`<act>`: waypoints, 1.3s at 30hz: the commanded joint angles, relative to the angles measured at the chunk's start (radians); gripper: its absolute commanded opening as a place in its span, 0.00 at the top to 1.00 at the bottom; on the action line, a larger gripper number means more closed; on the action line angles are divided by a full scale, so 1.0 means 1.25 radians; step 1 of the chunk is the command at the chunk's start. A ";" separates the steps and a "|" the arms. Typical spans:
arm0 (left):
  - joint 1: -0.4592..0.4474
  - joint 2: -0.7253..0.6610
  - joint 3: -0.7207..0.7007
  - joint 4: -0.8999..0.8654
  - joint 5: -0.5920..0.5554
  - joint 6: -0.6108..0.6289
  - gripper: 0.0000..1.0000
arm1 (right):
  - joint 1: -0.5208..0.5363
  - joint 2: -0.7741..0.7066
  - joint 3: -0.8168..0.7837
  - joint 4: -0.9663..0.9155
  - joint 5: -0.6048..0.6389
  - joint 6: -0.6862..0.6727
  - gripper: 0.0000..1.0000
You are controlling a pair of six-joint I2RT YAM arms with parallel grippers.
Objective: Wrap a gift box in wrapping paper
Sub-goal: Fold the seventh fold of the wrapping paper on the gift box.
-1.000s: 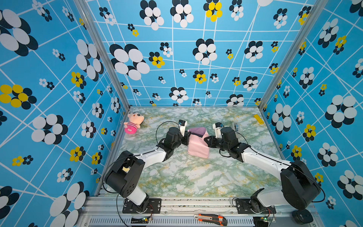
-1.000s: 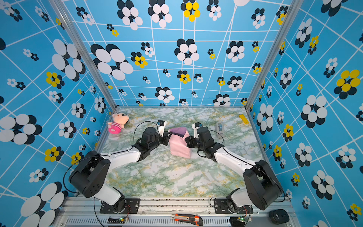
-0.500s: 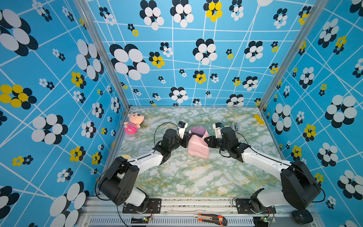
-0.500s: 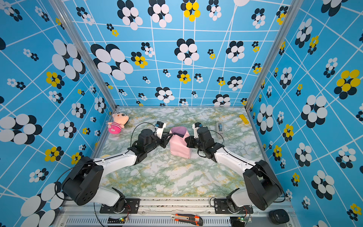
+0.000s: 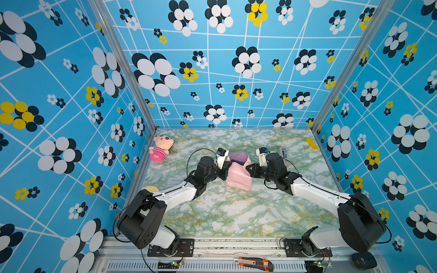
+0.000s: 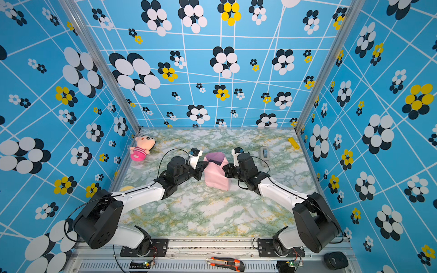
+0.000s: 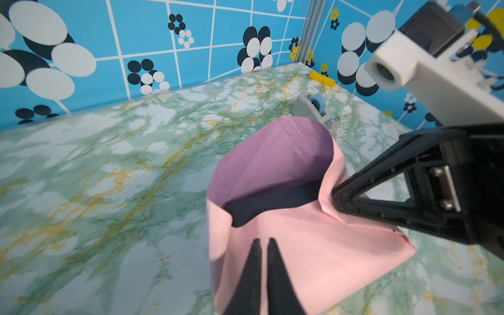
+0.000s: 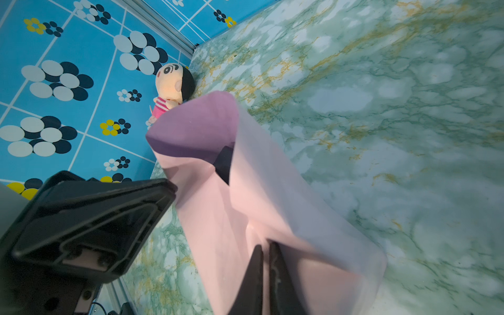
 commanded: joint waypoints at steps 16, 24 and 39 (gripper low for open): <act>0.049 -0.018 -0.026 0.002 -0.063 -0.126 0.50 | -0.002 0.018 -0.027 -0.103 0.005 -0.009 0.89; 0.049 0.031 -0.002 0.051 0.025 -0.138 0.68 | -0.003 0.018 -0.032 -0.099 0.003 -0.009 0.89; -0.006 0.032 0.061 -0.058 0.039 0.051 1.00 | -0.003 0.027 -0.030 -0.099 -0.002 -0.007 0.89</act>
